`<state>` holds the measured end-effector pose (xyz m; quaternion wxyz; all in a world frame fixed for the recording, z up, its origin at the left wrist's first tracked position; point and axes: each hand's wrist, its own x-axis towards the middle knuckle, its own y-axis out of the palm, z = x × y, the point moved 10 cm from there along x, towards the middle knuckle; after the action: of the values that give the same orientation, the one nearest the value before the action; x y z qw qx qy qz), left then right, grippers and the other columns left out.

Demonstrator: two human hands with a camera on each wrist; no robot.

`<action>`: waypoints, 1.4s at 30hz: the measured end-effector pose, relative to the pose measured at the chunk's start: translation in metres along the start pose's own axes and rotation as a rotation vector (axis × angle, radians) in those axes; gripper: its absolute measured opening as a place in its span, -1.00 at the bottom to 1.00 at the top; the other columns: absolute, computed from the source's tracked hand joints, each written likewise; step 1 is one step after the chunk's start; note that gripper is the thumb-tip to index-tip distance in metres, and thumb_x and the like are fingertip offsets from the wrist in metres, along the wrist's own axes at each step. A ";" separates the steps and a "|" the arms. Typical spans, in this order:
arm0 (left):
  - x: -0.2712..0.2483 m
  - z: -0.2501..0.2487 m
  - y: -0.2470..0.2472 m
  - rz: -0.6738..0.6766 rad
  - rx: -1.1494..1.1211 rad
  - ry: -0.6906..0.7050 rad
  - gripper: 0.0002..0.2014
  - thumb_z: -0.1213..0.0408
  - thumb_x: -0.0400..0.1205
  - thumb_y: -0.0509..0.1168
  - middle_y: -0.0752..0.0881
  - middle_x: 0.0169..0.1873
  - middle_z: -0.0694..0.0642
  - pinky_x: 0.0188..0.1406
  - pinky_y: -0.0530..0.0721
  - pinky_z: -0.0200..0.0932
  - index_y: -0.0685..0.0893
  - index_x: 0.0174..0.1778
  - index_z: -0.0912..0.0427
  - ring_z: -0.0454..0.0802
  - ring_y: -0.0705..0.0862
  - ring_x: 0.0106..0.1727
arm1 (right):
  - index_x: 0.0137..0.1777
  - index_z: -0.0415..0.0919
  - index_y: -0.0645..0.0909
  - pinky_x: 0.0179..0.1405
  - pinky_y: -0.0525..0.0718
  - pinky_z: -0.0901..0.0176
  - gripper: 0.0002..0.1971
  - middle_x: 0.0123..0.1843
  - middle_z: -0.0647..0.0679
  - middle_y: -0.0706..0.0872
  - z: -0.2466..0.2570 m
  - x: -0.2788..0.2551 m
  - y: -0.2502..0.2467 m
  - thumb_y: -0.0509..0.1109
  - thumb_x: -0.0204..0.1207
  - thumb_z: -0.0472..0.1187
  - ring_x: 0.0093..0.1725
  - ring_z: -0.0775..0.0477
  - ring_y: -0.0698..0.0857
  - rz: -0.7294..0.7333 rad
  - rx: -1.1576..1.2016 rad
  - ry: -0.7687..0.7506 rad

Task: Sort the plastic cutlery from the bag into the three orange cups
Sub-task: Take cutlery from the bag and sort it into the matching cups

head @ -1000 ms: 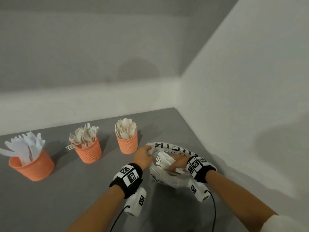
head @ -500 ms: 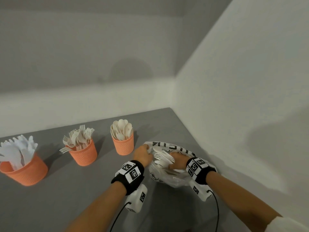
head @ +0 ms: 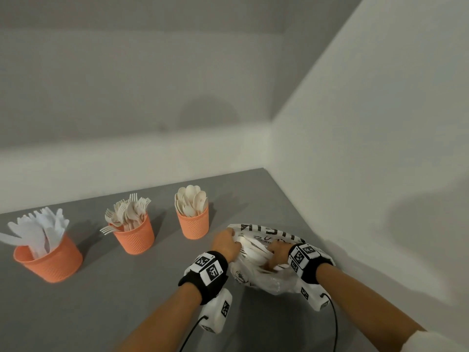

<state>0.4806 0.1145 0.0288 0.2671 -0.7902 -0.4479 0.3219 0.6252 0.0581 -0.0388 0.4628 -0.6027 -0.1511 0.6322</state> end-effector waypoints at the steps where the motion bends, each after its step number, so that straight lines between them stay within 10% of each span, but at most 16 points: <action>1: 0.000 0.000 0.000 -0.003 0.002 0.004 -0.58 0.39 0.62 0.18 0.52 0.38 0.28 0.32 0.44 -0.15 0.42 0.42 0.36 0.17 0.50 0.40 | 0.25 -0.21 0.60 0.19 0.56 0.08 -0.52 0.22 -0.13 0.69 0.000 0.000 0.004 0.47 0.41 0.04 0.15 -0.13 0.63 0.030 0.019 0.006; 11: 0.000 -0.002 -0.010 -0.031 0.097 0.025 -0.60 0.37 0.63 0.16 0.56 0.35 0.27 0.28 0.47 -0.12 0.41 0.40 0.34 0.18 0.54 0.36 | 0.29 -0.09 0.56 0.32 0.56 0.00 -0.52 0.18 -0.09 0.69 0.017 -0.002 0.002 0.47 0.34 -0.18 0.24 -0.15 0.63 0.014 0.158 -0.126; 18: 0.010 0.004 -0.009 0.028 0.038 -0.012 -0.58 0.44 0.65 0.05 0.52 0.38 0.33 0.31 0.51 -0.04 0.35 0.46 0.34 0.25 0.54 0.36 | 0.23 -0.14 0.55 -0.09 0.59 0.18 -0.64 0.00 -0.08 0.72 0.033 -0.016 -0.014 0.38 0.41 -0.20 0.03 -0.13 0.72 -0.174 0.097 -0.262; 25: 0.015 0.005 -0.008 0.078 -0.094 0.020 -0.53 0.47 0.65 -0.02 0.49 0.41 0.35 0.25 0.62 0.07 0.32 0.52 0.27 0.33 0.60 0.27 | 0.46 -0.07 0.41 0.35 0.51 0.10 -0.50 0.38 -0.06 0.61 0.032 -0.032 -0.018 0.34 0.51 -0.14 0.33 -0.11 0.58 -0.280 0.079 -0.347; 31: 0.011 0.005 -0.004 0.104 -0.171 0.032 -0.64 0.47 0.65 -0.03 0.60 -0.11 0.17 -0.71 0.52 -0.36 0.52 0.30 0.26 -0.01 0.55 -0.46 | 0.46 -0.11 0.37 0.31 0.50 0.11 -0.43 0.35 -0.09 0.60 0.032 -0.023 -0.017 0.42 0.45 -0.16 0.31 -0.13 0.57 -0.211 0.088 -0.303; 34: 0.008 0.003 0.000 0.122 -0.184 0.039 -0.70 0.49 0.65 -0.04 0.57 -0.31 0.07 -0.77 0.49 -0.37 0.55 0.13 0.24 -0.07 0.51 -0.54 | 0.43 -0.10 0.39 0.30 0.55 0.04 -0.45 0.31 -0.11 0.63 0.037 -0.015 -0.013 0.43 0.43 -0.15 0.28 -0.16 0.60 -0.182 0.093 -0.259; 42: 0.014 0.012 -0.012 0.074 -0.281 -0.022 -0.65 0.43 0.68 0.00 0.59 0.15 0.31 -0.70 0.54 -0.41 0.47 0.37 0.28 -0.06 0.55 -0.40 | 0.34 -0.09 0.51 0.10 0.54 0.27 -0.59 0.22 -0.03 0.70 0.049 -0.031 -0.032 0.39 0.47 -0.16 0.15 -0.02 0.66 -0.358 0.245 -0.434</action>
<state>0.4708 0.1338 0.0256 0.1369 -0.8323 -0.4618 0.2743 0.5888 0.0690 0.0156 0.5930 -0.3573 -0.2728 0.6681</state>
